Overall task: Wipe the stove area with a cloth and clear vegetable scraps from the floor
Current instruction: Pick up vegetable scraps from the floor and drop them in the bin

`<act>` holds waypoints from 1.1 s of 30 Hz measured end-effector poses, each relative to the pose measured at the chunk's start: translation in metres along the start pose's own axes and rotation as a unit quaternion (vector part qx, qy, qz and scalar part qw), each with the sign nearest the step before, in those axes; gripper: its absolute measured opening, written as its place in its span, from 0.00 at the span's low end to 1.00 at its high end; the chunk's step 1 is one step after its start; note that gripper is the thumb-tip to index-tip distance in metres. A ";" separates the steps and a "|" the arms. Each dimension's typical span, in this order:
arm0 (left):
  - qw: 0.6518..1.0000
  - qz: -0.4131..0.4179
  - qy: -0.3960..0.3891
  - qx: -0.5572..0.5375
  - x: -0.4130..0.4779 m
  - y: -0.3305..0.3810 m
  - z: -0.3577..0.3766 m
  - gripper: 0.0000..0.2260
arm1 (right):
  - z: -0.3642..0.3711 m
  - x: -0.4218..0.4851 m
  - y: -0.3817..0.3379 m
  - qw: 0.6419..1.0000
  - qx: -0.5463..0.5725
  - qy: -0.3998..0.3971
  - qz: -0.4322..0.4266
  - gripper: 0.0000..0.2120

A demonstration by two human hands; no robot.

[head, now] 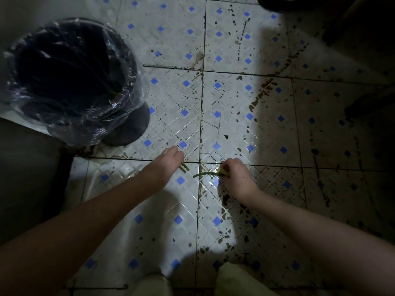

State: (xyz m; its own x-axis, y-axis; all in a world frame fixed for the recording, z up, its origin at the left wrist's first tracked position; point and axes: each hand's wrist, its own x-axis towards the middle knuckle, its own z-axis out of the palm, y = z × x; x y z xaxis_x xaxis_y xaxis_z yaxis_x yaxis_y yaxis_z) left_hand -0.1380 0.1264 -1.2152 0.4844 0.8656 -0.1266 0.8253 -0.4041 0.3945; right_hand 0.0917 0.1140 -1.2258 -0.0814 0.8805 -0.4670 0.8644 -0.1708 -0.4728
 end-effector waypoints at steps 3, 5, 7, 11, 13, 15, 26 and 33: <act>1.000 0.010 -0.010 -0.002 0.000 0.000 0.000 0.10 | -0.003 -0.001 -0.002 1.000 -0.010 -0.013 -0.001 0.09; 1.000 0.018 -0.008 -0.001 0.000 0.001 -0.001 0.11 | -0.005 -0.003 -0.005 0.999 -0.022 -0.023 -0.012 0.08; 1.000 0.022 -0.010 0.000 -0.001 0.001 -0.001 0.10 | -0.006 -0.006 -0.006 0.999 -0.032 -0.032 -0.015 0.08; 0.999 -0.002 -0.043 -0.002 0.000 0.004 -0.004 0.08 | -0.006 -0.012 -0.006 0.998 -0.031 -0.052 -0.016 0.08; 0.997 -0.035 -0.063 -0.003 0.005 0.006 -0.007 0.10 | -0.005 -0.014 -0.003 0.999 -0.011 -0.044 -0.004 0.08; 0.996 -0.060 -0.068 0.002 0.012 0.010 -0.016 0.11 | -0.006 -0.014 0.000 1.000 0.015 -0.023 0.009 0.08; 0.998 -0.059 -0.013 0.024 0.027 0.024 -0.063 0.19 | -0.065 0.002 -0.011 0.995 0.053 0.085 -0.013 0.05; 0.995 -0.061 0.074 0.016 0.037 0.030 -0.100 0.16 | -0.091 0.019 -0.026 0.988 0.047 0.141 -0.032 0.09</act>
State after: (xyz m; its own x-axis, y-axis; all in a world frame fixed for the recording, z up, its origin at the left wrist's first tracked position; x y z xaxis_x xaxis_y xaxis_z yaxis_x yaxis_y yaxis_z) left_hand -0.1242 0.1754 -1.1170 0.3334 0.9421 -0.0359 0.8852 -0.2997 0.3558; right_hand 0.1132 0.1754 -1.1544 0.0192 0.9766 -0.2140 0.8111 -0.1403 -0.5678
